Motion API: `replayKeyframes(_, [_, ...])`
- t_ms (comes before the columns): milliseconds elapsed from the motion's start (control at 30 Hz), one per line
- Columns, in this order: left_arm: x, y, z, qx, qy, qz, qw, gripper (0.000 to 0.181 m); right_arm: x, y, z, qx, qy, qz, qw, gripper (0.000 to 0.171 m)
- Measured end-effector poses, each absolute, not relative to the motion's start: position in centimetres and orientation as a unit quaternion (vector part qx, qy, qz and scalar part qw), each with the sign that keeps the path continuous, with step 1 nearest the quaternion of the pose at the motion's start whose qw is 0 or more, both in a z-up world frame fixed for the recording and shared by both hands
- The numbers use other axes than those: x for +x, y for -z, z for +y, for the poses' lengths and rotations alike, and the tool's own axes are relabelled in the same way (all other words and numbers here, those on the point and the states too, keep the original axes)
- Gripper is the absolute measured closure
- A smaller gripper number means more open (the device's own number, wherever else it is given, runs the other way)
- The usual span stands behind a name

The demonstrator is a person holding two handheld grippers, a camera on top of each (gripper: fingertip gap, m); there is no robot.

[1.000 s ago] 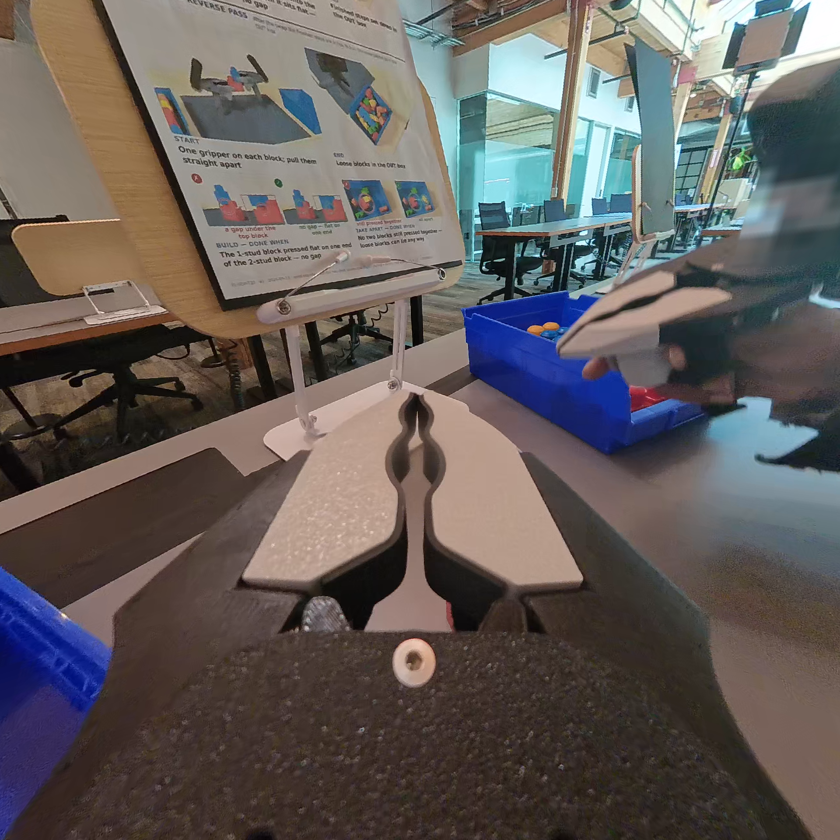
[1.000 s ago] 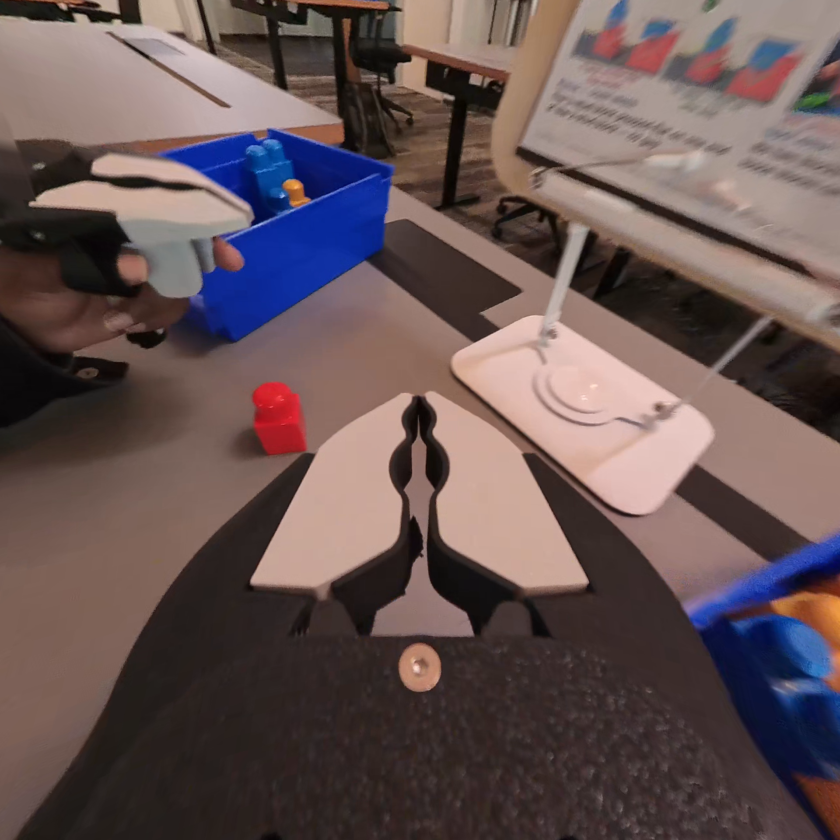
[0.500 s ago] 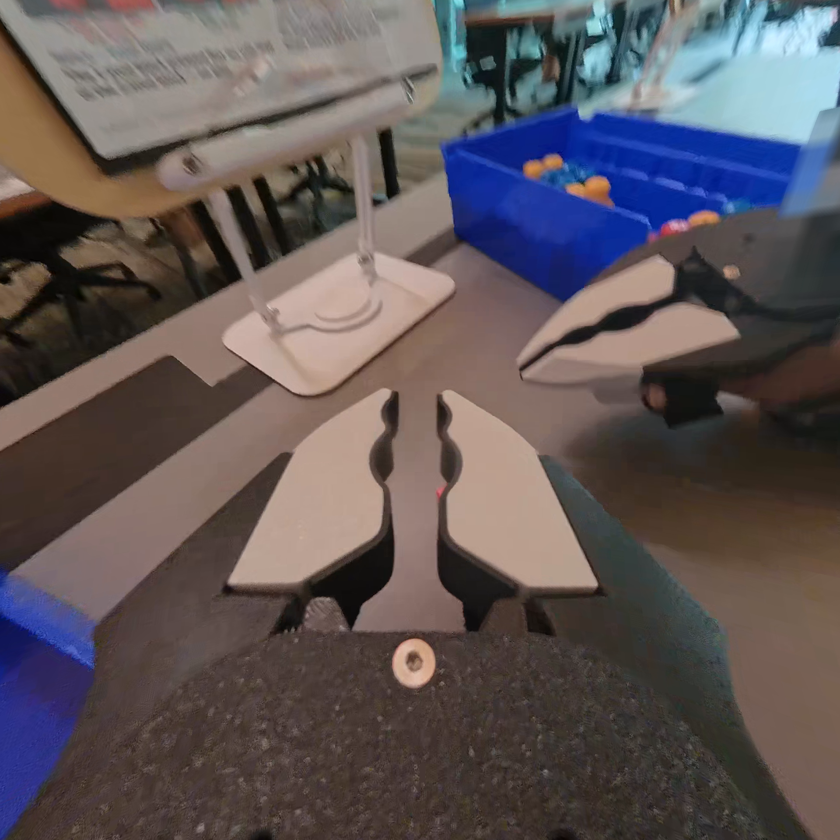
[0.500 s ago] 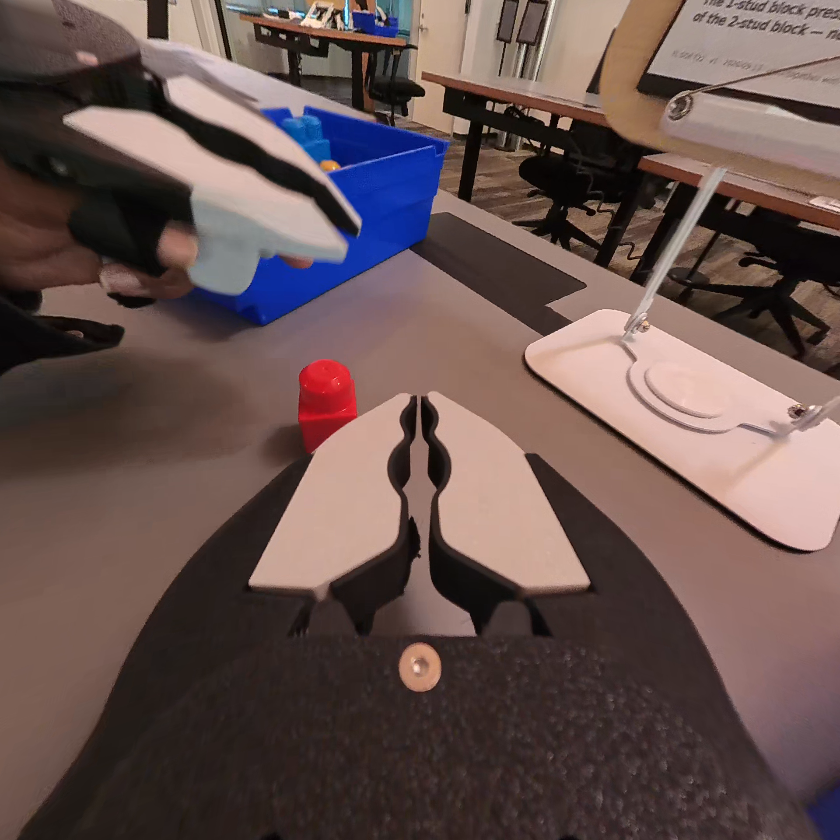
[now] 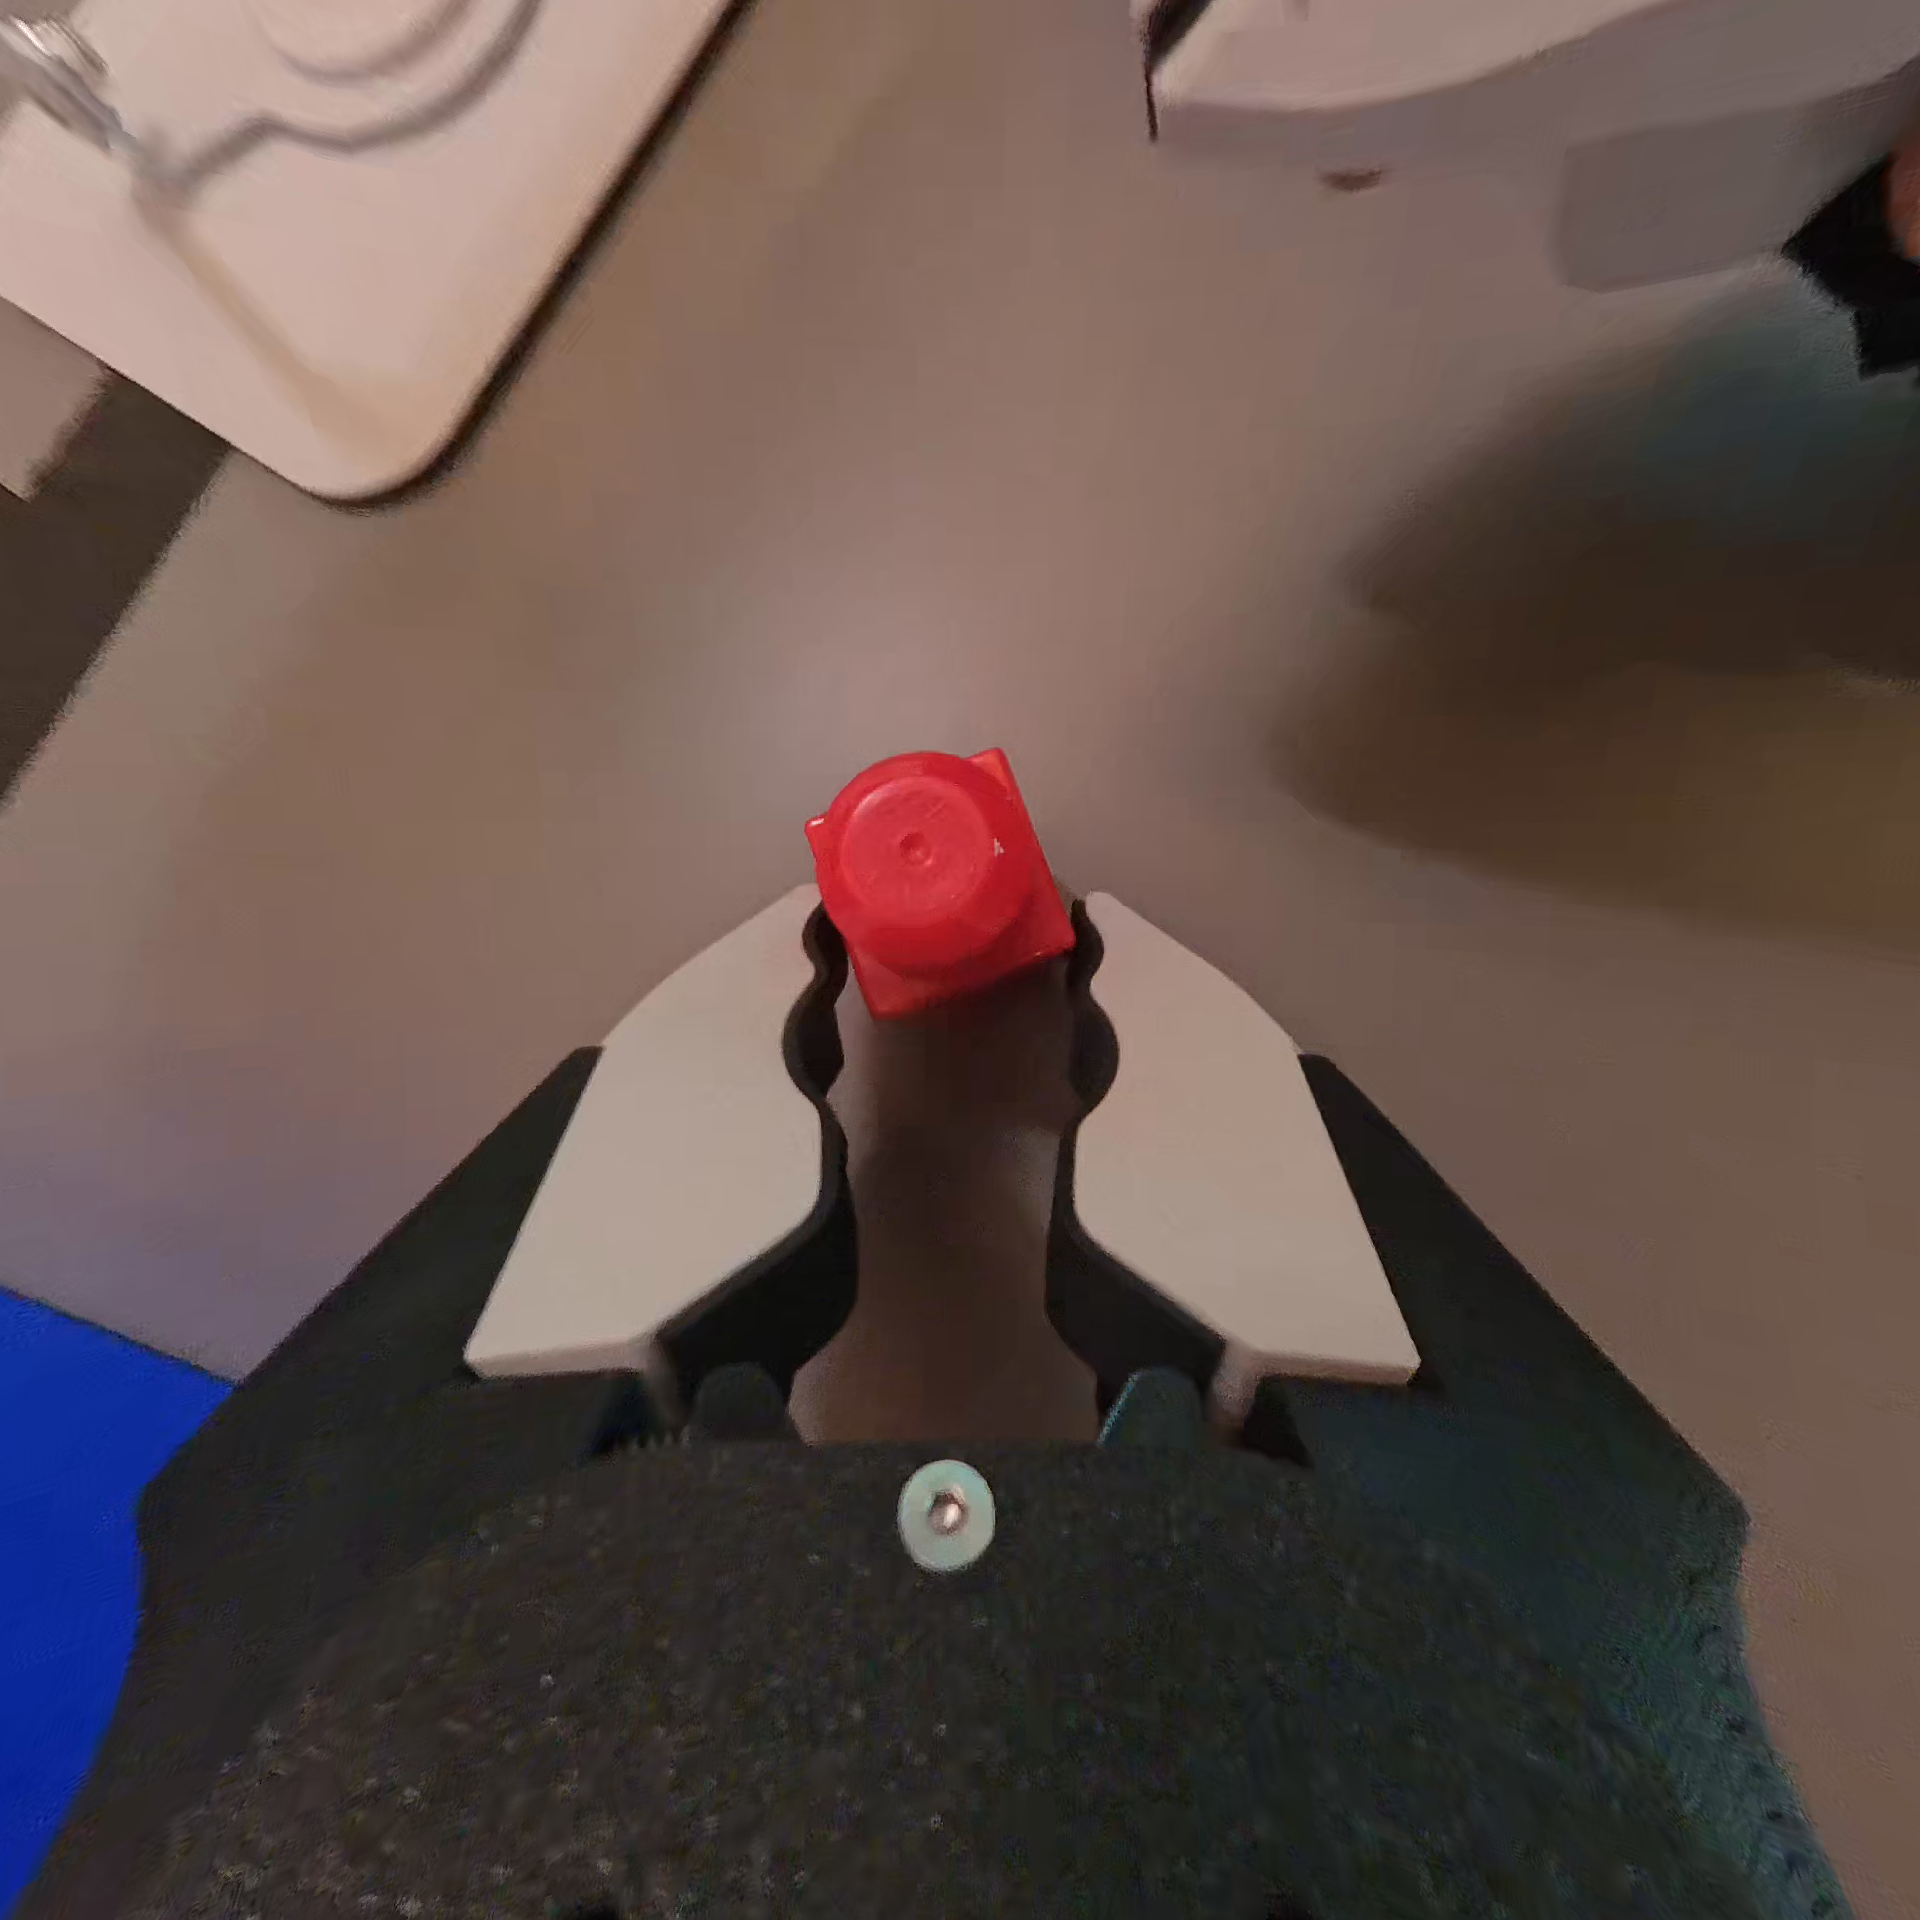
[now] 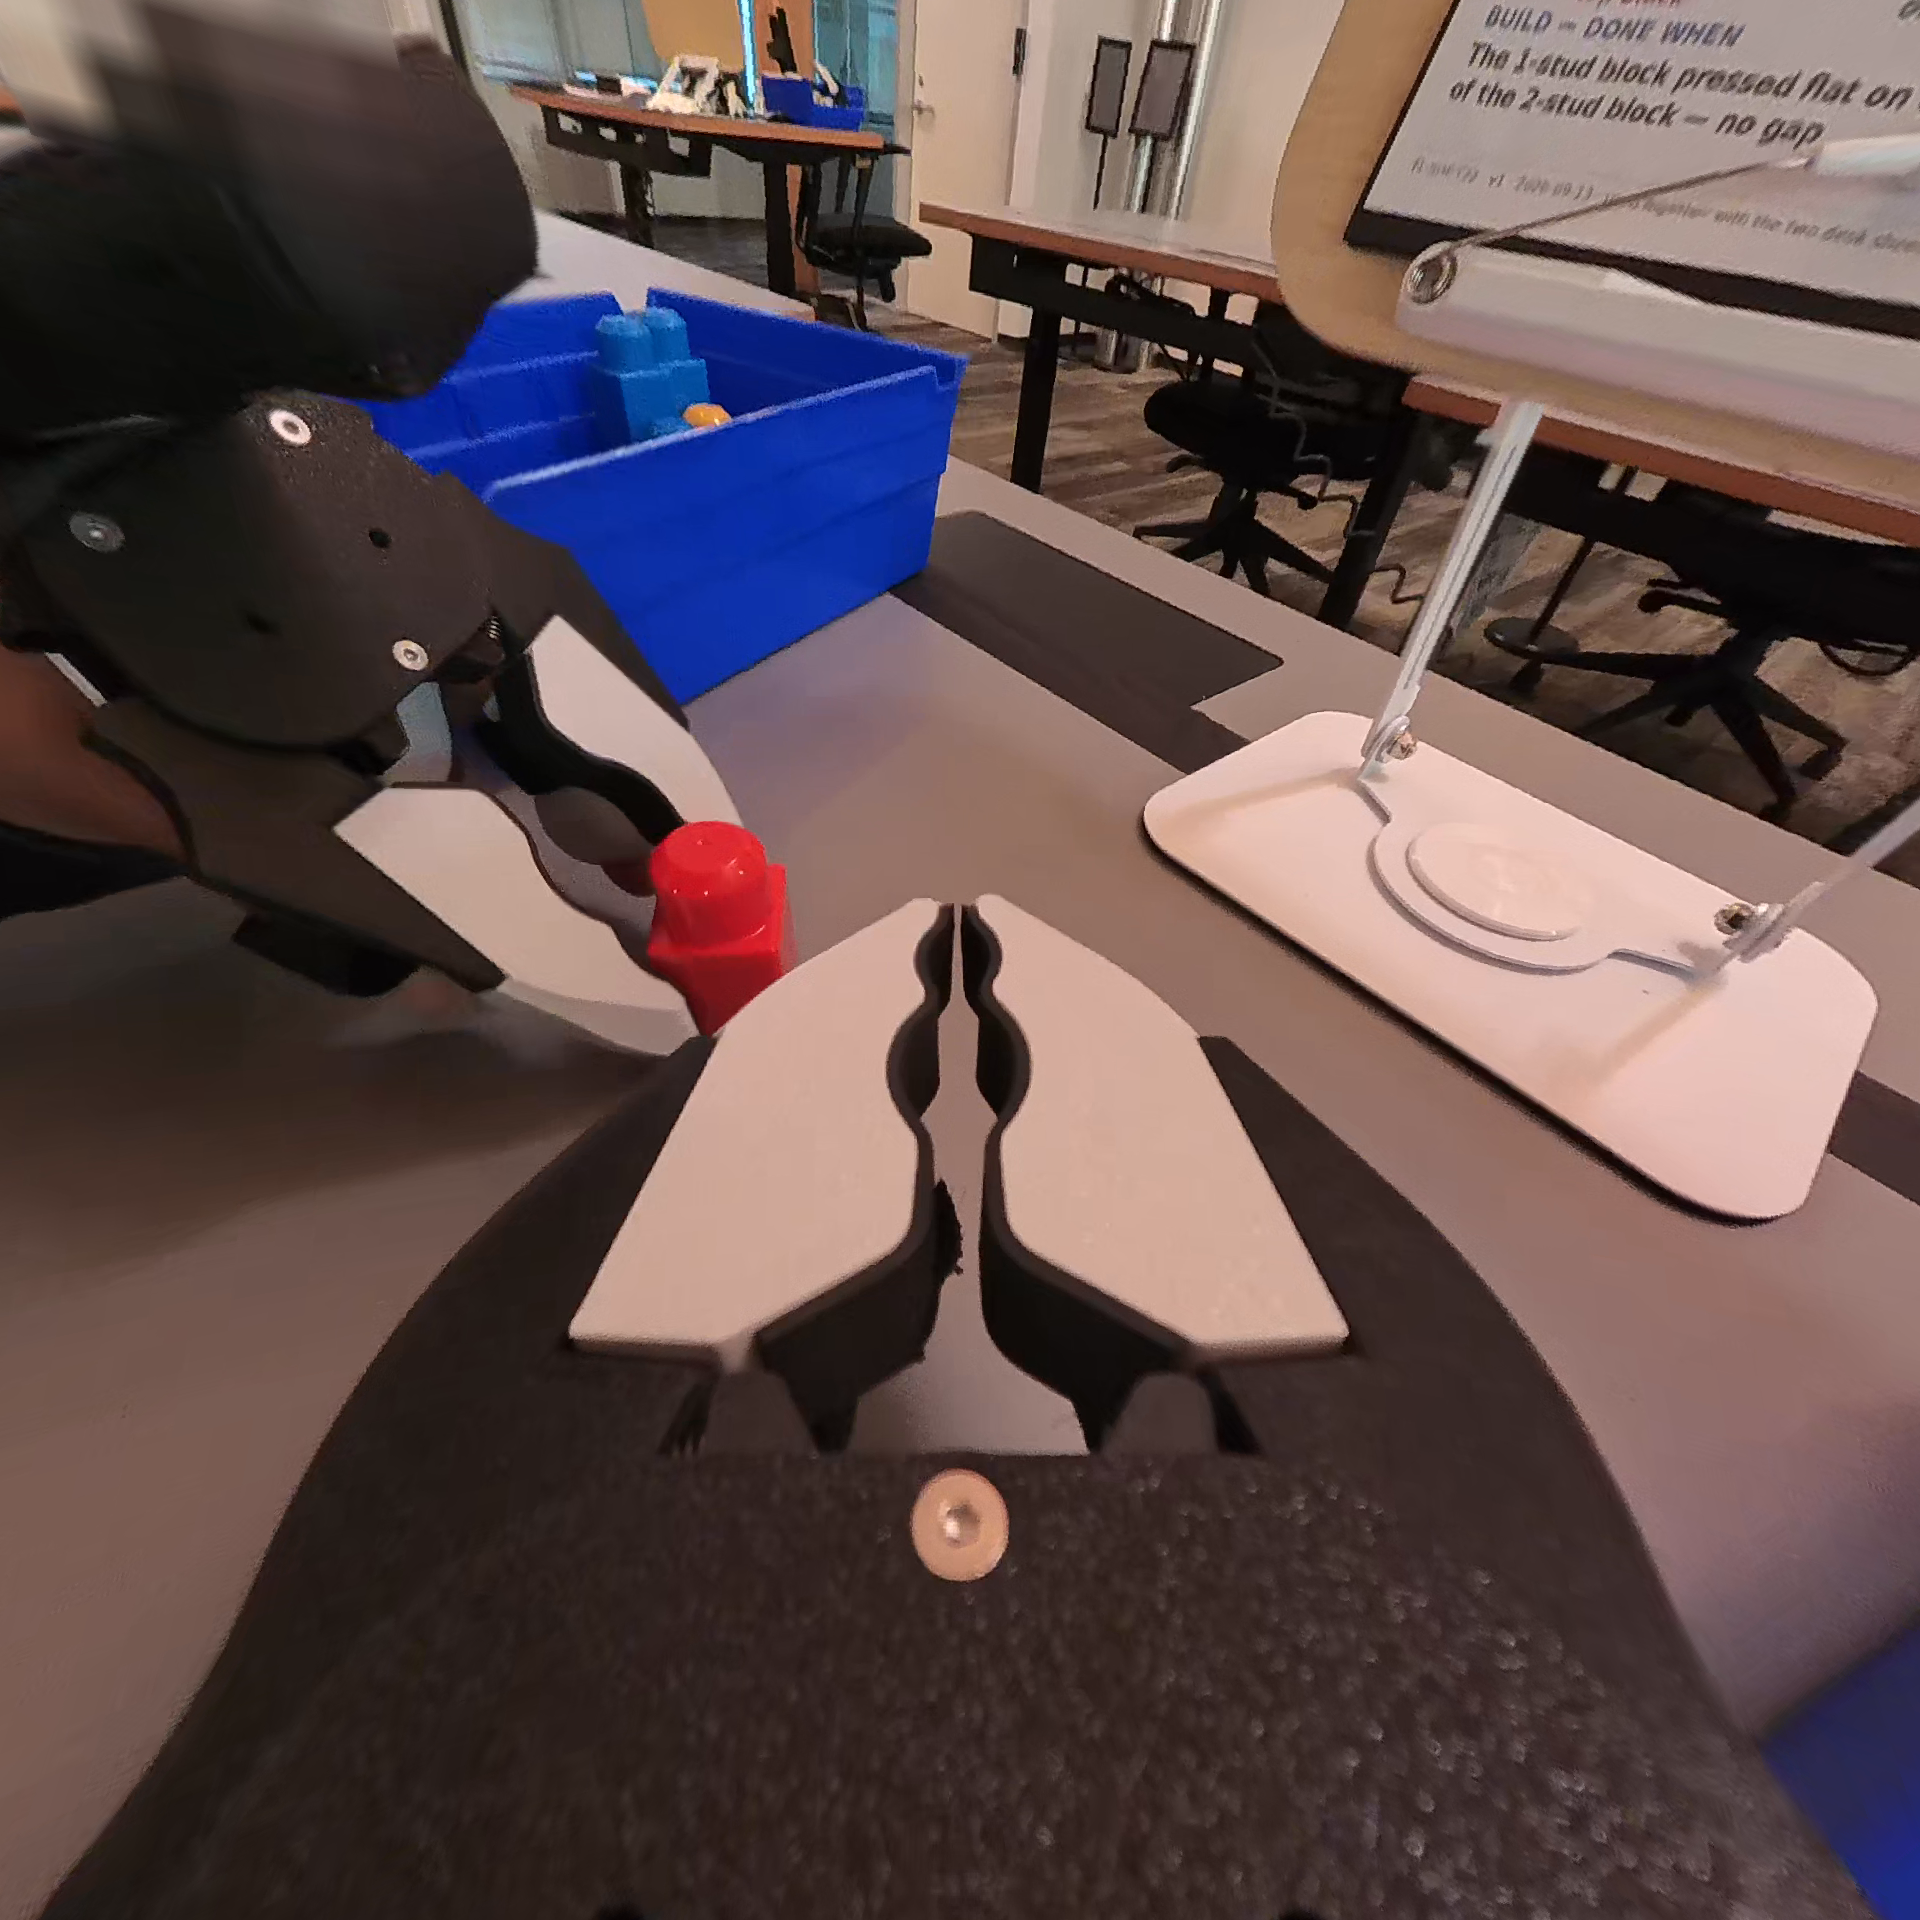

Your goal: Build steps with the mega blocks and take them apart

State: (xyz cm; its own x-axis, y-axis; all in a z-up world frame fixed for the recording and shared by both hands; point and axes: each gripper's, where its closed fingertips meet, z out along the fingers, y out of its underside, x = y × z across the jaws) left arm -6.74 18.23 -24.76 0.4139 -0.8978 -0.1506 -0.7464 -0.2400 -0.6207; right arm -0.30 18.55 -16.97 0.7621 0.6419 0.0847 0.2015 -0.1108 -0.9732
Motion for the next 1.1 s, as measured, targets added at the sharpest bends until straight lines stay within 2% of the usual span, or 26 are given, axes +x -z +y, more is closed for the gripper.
replayKeyframes(200, [-6.1, 19.1, 20.0, -0.717, 0.082, 0.508, 0.470, 0.140, -0.2, 13.7, 17.8, -0.679, -0.199, -0.279, 0.649, 0.163])
replayKeyframes(433, [-5.8, 15.3, 20.7, -0.607, -0.122, 0.526, 0.582, 0.140, -2.5, 11.6, 16.0, -0.645, -0.154, -0.323, 0.675, 0.138])
replayKeyframes(767, [-3.6, 15.0, 19.0, -0.543, -0.194, 0.562, 0.593, 0.141, -3.5, 12.9, 15.7, -0.630, -0.104, -0.371, 0.674, 0.134])
replayKeyframes(900, [-3.0, 15.3, 18.7, -0.543, -0.201, 0.566, 0.587, 0.141, -3.3, 13.2, 15.8, -0.619, -0.064, -0.384, 0.682, 0.142])
replayKeyframes(1100, [-2.8, 15.6, 18.6, -0.551, -0.175, 0.567, 0.587, 0.143, -2.7, 13.4, 16.1, -0.631, -0.074, -0.384, 0.671, 0.143])
